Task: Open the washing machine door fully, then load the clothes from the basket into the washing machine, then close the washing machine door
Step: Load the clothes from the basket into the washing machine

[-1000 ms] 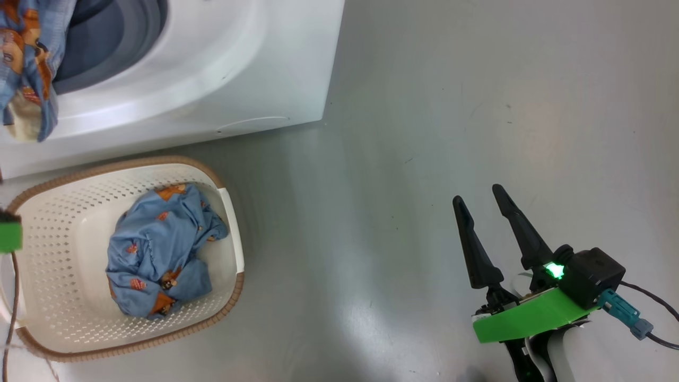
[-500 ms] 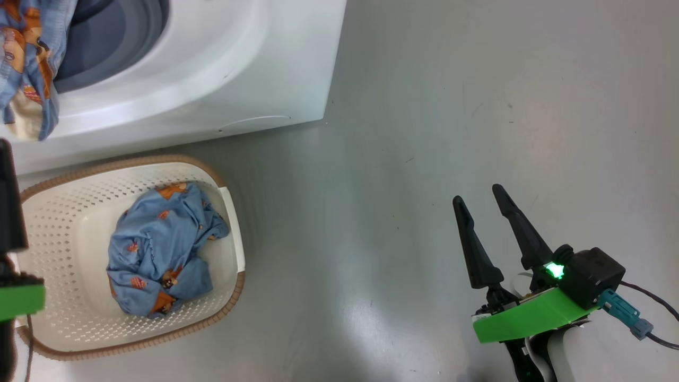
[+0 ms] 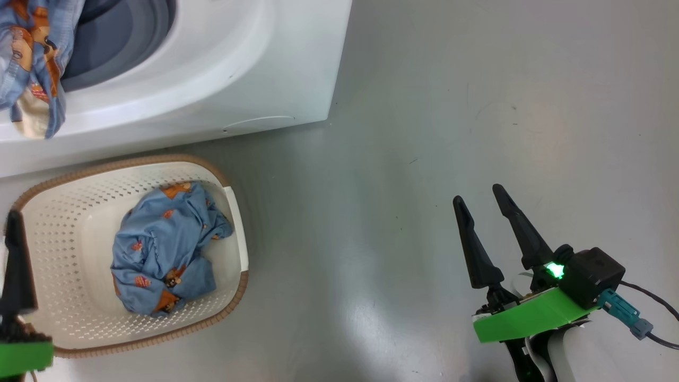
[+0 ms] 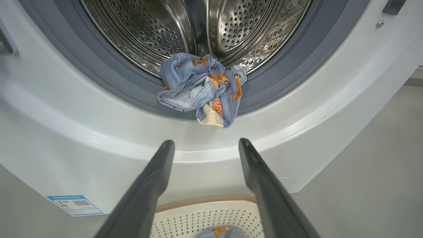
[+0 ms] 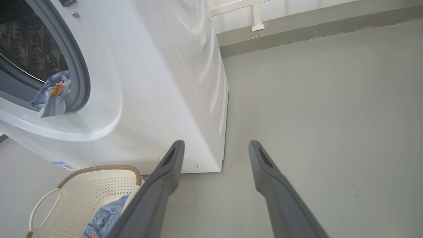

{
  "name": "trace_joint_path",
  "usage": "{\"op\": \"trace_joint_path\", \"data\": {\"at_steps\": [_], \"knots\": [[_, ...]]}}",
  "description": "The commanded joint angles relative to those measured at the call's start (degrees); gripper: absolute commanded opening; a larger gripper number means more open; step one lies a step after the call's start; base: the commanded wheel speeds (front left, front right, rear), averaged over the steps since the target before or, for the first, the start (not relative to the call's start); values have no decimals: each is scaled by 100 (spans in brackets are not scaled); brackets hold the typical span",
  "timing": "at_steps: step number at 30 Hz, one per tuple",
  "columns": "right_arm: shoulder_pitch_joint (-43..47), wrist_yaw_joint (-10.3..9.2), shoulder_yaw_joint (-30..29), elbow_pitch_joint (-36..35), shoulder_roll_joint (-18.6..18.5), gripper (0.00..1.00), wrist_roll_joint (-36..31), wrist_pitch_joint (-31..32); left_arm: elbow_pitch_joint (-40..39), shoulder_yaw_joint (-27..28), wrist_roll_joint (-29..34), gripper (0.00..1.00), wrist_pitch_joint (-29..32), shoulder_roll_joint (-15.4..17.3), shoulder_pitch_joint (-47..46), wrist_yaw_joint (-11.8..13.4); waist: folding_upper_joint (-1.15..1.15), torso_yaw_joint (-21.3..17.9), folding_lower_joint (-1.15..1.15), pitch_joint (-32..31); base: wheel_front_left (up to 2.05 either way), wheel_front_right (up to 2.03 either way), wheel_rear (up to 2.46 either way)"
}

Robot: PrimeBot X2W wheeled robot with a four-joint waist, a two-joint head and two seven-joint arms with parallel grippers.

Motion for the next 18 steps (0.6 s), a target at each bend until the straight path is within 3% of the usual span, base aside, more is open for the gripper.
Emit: {"op": "trace_joint_path", "data": {"at_steps": [1, 18], "knots": [[17, 35, 124, -103, 4, 100, -64, -27, -60, 314, 109, 100, -22, 119, 173, 27, 0, 3, 0, -2, 0, 0, 0], [5, 35, 119, -78, 4, 100, -58, -27, 117, 707, 243, 100, -22, -158, 786, 27, 0, 12, 0, -35, 0, 0, 0]]}}
